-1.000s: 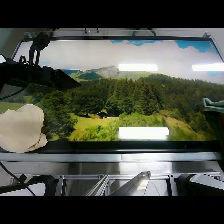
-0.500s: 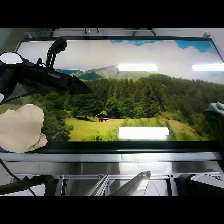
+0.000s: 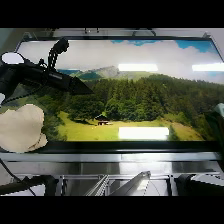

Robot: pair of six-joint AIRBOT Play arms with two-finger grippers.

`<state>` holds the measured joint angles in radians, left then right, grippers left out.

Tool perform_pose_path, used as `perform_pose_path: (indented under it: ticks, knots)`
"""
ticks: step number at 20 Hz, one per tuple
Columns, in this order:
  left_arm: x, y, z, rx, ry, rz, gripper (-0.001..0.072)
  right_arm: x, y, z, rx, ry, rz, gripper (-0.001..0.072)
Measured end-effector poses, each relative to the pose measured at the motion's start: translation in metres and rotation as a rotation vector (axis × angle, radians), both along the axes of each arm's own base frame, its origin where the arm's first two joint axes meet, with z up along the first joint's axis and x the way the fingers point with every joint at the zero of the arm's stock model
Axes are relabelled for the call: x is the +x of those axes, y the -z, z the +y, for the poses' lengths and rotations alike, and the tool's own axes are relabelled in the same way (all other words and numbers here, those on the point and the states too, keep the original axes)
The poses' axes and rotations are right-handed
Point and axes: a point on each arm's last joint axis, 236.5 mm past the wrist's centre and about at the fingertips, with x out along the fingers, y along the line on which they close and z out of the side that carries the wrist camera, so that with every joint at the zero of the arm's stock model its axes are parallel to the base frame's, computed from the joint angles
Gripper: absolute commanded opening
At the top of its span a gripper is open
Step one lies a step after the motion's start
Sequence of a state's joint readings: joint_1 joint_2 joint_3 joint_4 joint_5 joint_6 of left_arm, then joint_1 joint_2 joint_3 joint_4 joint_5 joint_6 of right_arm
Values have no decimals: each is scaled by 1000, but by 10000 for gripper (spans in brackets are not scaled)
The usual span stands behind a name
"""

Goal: Fold the shirts.

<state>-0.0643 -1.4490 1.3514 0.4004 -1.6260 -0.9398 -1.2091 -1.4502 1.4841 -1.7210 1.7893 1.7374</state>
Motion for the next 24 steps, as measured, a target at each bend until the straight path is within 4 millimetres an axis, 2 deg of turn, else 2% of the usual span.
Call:
perform_pose_path:
  ticks: [1, 2, 6, 7, 8, 9, 11, 13, 15, 16, 18, 19, 21, 23, 24]
  knots:
    - [0, 0, 0, 0, 0, 0, 3, -4, 6, -2, 5, -4, 22, 579]
    - [0, 0, 0, 0, 0, 0, 4, -6, 10, -4, 8, -8, 33, 644]
    - [3, 0, 0, 1, -12, -6, 4, -5, 18, -8, 6, -25, 47, 635]
    - [4, 1, 0, 1, -17, -7, 3, 0, 18, -8, 5, -35, 40, 440]
    - [5, 1, 0, 1, -21, -9, 3, 11, 18, -7, 5, -50, 12, 161]
    - [7, 0, 0, 2, -27, -14, 2, 31, 16, -4, 5, -74, -42, 18]
    - [16, -6, 2, 3, -58, -26, 2, 87, 9, 4, 1, -151, -201, 17]
    - [30, -17, 7, 3, -110, -53, 2, 167, -11, 26, -10, -270, -423, 17]
    - [41, -33, 17, 0, -158, -84, 2, 238, -38, 66, -13, -414, -614, 17]
    - [45, -40, 22, -3, -183, -101, 2, 265, -49, 91, -13, -496, -676, 17]
    - [39, -44, 31, -2, -224, -98, 3, 303, -61, 149, -7, -677, -730, 16]
    - [32, -43, 34, 0, -240, -89, 2, 314, -61, 183, 2, -772, -732, 16]
    - [11, -31, 39, 9, -272, -46, 3, 323, -56, 257, 41, -959, -731, 17]
    - [-17, -10, 43, 35, -301, -1, 5, 315, -45, 328, 86, -1129, -728, 16]
    - [-31, 5, 46, 64, -317, 20, 23, 305, -39, 362, 113, -1206, -728, 16]
